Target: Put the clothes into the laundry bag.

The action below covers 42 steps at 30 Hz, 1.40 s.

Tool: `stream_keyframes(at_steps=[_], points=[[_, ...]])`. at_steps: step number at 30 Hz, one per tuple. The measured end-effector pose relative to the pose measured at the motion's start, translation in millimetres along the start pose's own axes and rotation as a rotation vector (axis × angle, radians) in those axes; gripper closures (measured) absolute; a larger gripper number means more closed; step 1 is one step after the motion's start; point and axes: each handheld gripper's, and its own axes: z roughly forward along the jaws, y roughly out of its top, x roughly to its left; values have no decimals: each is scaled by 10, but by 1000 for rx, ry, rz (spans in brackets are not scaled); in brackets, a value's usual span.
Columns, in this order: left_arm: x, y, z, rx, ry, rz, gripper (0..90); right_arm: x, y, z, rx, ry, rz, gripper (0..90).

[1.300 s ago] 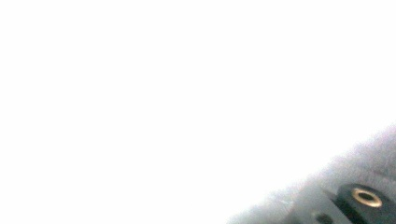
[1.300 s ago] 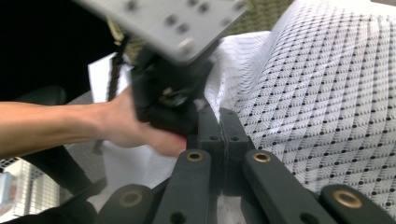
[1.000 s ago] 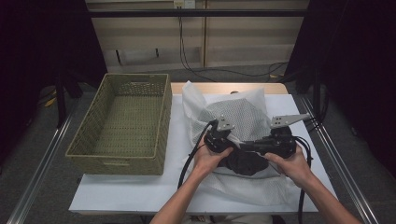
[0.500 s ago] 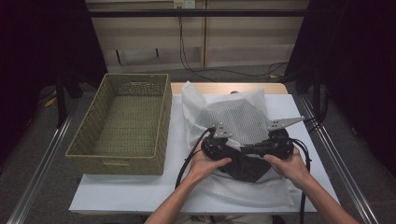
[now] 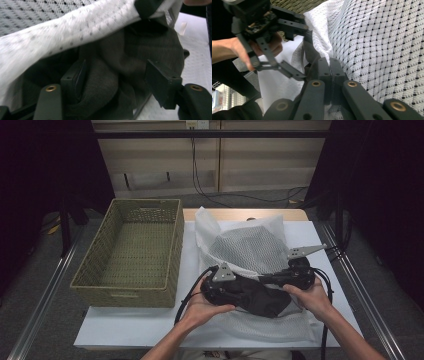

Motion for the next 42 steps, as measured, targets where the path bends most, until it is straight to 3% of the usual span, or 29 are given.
stream_keyframes(at_steps=[3, 4, 6, 10, 14, 15, 18, 22, 24, 27, 28, 30, 33, 36, 37, 42], points=[[-22, -11, -63, -14, -12, -11, 324, -5, 2, 1, 1, -2, -1, 900], [-35, -5, -81, -7, 3, -6, 324, -3, 4, 0, 0, -2, -1, 900], [-33, -14, -112, -36, -17, -31, 330, 5, 4, -2, 0, -3, -4, 900], [-38, -36, -226, -47, -1, -21, 370, 8, 8, -7, -3, -4, -7, 900], [18, -77, -334, -109, -17, -46, 368, 4, 3, 0, 2, -2, -7, 900], [30, -69, -343, -100, 14, -42, 357, 0, 7, 8, 3, -3, -7, 900], [76, -81, -374, -131, 32, -58, 343, 11, 13, 19, 4, -5, -11, 900], [161, -157, -423, -97, 65, -93, 283, 9, 13, 19, 3, -2, -8, 900], [204, -205, -329, -59, 46, -119, 231, 2, 14, 24, 6, 2, -7, 900], [205, -224, -172, -7, 21, -114, 188, 14, 23, 20, 4, 2, -10, 900], [196, -216, -112, -9, -6, -120, 164, 20, 26, 17, 4, 2, -13, 900], [131, -180, -8, -3, -29, -114, 139, 16, 34, 12, 1, 5, -16, 900], [21, -133, 142, 38, -96, -93, 75, 15, 42, 15, 0, 7, -16, 900], [-48, -91, 237, 64, -117, -68, 63, 14, 42, 19, 3, 9, -18, 900], [-60, -85, 287, 46, -135, -77, 59, 14, 42, 19, 3, 8, -18, 900], [-75, -57, 495, 97, -127, -71, 39, 12, 40, 41, 12, 8, -19, 900]])
